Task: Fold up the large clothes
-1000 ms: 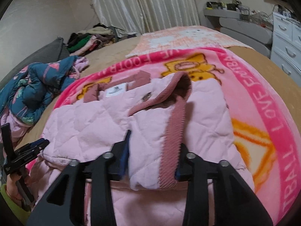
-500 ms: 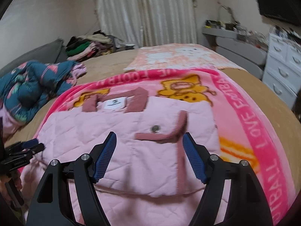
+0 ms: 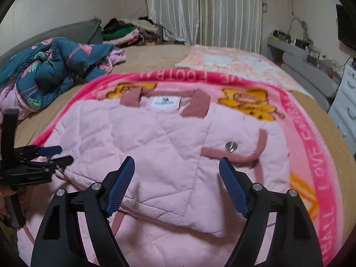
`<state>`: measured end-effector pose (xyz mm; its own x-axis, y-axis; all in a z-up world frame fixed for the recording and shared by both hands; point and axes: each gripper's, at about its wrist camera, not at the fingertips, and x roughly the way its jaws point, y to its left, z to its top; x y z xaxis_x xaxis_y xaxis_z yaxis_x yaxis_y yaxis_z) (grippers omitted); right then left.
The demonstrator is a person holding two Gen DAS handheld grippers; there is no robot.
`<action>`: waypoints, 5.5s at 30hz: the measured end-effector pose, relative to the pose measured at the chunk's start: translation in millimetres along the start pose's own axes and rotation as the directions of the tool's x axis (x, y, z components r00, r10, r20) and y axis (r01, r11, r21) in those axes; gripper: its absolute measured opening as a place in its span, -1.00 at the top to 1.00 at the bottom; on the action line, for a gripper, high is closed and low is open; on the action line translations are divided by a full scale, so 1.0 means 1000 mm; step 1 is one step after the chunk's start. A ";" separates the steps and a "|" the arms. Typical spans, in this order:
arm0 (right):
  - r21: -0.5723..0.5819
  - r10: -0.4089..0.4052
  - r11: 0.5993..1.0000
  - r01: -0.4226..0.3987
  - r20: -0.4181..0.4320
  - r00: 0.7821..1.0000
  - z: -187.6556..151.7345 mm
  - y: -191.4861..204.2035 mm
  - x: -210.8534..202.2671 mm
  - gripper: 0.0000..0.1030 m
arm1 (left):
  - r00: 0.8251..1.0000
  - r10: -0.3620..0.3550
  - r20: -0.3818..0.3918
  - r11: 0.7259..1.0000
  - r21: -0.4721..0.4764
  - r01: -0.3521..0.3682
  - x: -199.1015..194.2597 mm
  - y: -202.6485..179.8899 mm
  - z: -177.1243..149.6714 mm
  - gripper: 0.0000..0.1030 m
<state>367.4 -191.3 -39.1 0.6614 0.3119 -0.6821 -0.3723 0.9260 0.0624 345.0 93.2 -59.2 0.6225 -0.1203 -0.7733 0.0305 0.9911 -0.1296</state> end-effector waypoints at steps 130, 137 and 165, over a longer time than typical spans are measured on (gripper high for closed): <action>0.129 -0.024 0.992 -0.001 0.194 0.981 -0.094 0.028 -0.233 -0.92 | 0.964 -0.014 0.265 1.000 0.000 0.015 -0.235 -0.061 -0.106 -0.82; 0.135 -0.040 0.991 0.015 0.182 0.982 -0.115 0.027 -0.249 -0.92 | 0.962 -0.019 0.273 1.000 0.007 0.018 -0.246 -0.065 -0.122 -0.82; 0.165 -0.085 0.983 0.076 0.051 0.995 -0.189 -0.004 -0.262 -0.92 | 0.989 0.075 0.131 0.997 -0.003 -0.075 -0.226 -0.047 -0.185 -0.82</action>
<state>72.8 -317.3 2.2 0.7229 0.2420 -0.6472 -0.2083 0.9694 0.1298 58.2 63.6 6.7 0.7204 -0.0374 -0.6926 -0.0183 0.9972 -0.0729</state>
